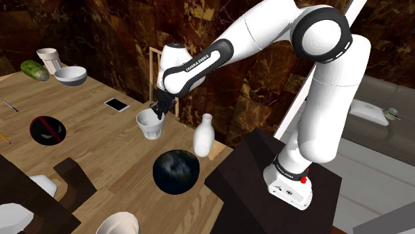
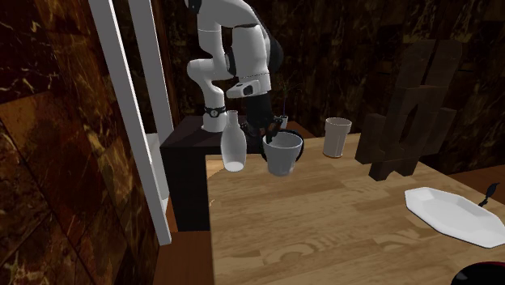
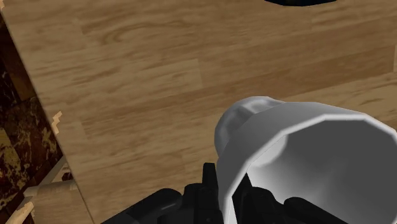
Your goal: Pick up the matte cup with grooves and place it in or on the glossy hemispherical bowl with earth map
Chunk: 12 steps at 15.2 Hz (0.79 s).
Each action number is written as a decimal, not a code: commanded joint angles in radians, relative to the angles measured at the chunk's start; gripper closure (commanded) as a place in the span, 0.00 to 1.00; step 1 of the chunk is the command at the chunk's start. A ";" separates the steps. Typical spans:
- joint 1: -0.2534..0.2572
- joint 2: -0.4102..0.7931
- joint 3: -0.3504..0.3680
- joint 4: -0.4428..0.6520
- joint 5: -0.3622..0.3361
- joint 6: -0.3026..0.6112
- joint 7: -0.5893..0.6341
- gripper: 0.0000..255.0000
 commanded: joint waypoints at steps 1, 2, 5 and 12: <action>-0.001 -0.018 0.000 0.007 0.000 -0.025 0.002 1.00; -0.001 -0.027 0.000 0.011 -0.001 -0.037 0.003 1.00; -0.002 -0.052 -0.001 0.022 -0.002 -0.073 0.007 1.00; -0.004 -0.103 -0.002 0.056 -0.004 -0.159 0.016 1.00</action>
